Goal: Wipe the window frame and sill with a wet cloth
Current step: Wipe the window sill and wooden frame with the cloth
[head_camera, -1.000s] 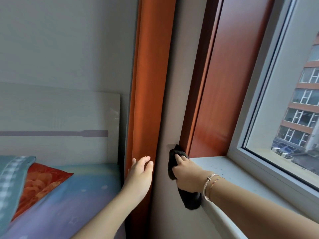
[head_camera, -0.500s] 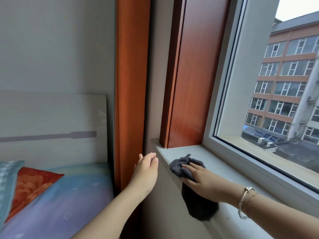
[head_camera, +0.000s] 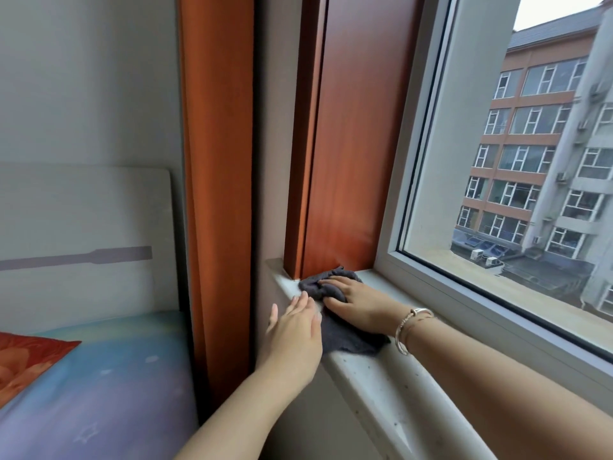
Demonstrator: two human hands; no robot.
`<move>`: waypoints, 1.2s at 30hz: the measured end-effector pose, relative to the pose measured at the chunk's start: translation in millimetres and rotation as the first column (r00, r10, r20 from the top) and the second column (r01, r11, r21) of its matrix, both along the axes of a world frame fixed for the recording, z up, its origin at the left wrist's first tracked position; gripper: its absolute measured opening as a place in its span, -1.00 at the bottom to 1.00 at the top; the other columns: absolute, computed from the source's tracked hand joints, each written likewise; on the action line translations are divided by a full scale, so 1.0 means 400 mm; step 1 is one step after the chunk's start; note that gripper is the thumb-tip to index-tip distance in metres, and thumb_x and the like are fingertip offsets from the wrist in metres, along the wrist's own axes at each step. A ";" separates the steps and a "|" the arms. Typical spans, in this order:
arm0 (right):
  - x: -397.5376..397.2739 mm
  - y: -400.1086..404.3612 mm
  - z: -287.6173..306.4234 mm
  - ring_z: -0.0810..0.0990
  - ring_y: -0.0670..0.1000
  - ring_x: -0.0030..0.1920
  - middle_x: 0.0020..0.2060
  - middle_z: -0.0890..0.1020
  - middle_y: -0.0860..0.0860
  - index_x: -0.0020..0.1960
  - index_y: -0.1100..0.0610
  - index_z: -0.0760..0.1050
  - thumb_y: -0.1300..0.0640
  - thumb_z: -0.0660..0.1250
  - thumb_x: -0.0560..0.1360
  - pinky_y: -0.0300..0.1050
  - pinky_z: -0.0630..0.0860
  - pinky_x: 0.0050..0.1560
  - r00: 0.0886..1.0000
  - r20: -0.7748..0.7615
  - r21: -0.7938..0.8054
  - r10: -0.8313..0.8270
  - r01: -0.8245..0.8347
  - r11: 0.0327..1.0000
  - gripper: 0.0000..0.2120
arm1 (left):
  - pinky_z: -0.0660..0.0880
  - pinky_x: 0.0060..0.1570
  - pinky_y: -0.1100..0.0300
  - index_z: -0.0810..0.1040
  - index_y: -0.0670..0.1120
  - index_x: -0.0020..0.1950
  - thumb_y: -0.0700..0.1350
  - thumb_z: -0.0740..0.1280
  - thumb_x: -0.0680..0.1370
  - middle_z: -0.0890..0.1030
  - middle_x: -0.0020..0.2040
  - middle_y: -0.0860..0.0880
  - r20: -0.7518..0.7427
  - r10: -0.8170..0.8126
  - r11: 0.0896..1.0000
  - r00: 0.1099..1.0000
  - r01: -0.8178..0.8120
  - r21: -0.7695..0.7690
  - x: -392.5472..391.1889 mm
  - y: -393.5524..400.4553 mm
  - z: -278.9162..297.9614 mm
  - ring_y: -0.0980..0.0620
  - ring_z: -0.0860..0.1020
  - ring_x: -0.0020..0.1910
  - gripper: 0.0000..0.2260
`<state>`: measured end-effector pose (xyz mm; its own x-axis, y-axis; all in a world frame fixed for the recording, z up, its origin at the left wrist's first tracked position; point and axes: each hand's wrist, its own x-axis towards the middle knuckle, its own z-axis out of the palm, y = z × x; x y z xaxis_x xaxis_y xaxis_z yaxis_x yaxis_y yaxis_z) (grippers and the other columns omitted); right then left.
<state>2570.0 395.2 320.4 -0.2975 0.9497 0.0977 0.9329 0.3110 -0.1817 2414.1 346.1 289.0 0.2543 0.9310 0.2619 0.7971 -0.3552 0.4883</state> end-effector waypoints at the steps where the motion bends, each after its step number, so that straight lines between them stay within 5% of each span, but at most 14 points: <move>1: 0.011 0.002 0.003 0.13 -0.01 0.49 0.49 0.23 -0.04 0.49 0.01 0.21 -0.07 0.07 0.60 -0.13 0.03 0.48 1.000 -0.001 -0.007 -0.024 0.024 1.000 -0.53 | -0.21 0.48 0.12 0.09 -0.08 0.55 -0.07 -0.10 0.67 0.08 0.56 0.03 -0.019 0.001 1.000 1.000 -0.001 -0.001 0.000 -0.001 0.003 0.17 -0.01 0.53 -0.57; 9: 0.136 -0.010 0.010 0.28 0.05 0.42 0.47 0.25 0.02 0.48 0.04 0.21 -0.08 0.04 0.60 -0.15 0.20 0.35 0.960 0.003 -0.018 -0.279 0.279 0.960 -0.53 | -0.23 0.49 0.09 0.09 -0.09 0.55 -0.06 -0.08 0.67 0.07 0.56 0.02 -0.095 -0.014 1.000 0.995 0.012 -0.024 -0.004 -0.003 0.019 0.15 -0.01 0.53 -0.57; 23: 0.264 -0.493 -0.007 0.13 -0.11 0.48 0.50 0.16 -0.12 0.50 -0.05 0.12 -0.12 0.05 0.61 -0.34 0.01 0.40 0.967 0.061 0.035 -0.247 0.245 0.969 -0.52 | -0.23 0.48 -0.01 -0.08 -0.23 0.54 -0.01 -0.08 0.66 -0.13 0.56 -0.17 -0.289 -0.048 0.983 0.956 -0.007 -0.184 0.028 -0.060 0.072 -0.05 -0.17 0.54 -0.48; 30: 0.242 -0.580 -0.012 0.16 -0.01 0.48 0.49 0.21 -0.03 0.50 0.02 0.17 -0.11 0.05 0.60 -0.16 0.07 0.47 0.948 0.063 0.065 -0.311 0.307 0.949 -0.50 | -0.21 0.47 0.03 -0.02 -0.17 0.55 -0.13 -0.05 0.66 -0.10 0.57 -0.10 -0.072 -0.216 0.971 0.974 0.206 -0.124 0.149 -0.254 0.122 -0.02 -0.17 0.54 -0.55; 36: 0.090 -0.479 -0.018 0.27 0.06 0.42 0.38 0.39 0.03 0.37 -0.01 0.36 -0.23 -0.09 0.46 0.01 0.13 0.45 0.983 0.017 0.085 -0.181 0.179 0.980 -0.40 | 0.05 0.48 0.06 0.24 -0.09 0.49 -0.12 0.03 0.66 0.17 0.53 -0.13 0.225 -0.083 0.987 0.971 0.112 -0.119 0.050 -0.330 0.139 -0.10 0.06 0.53 -0.62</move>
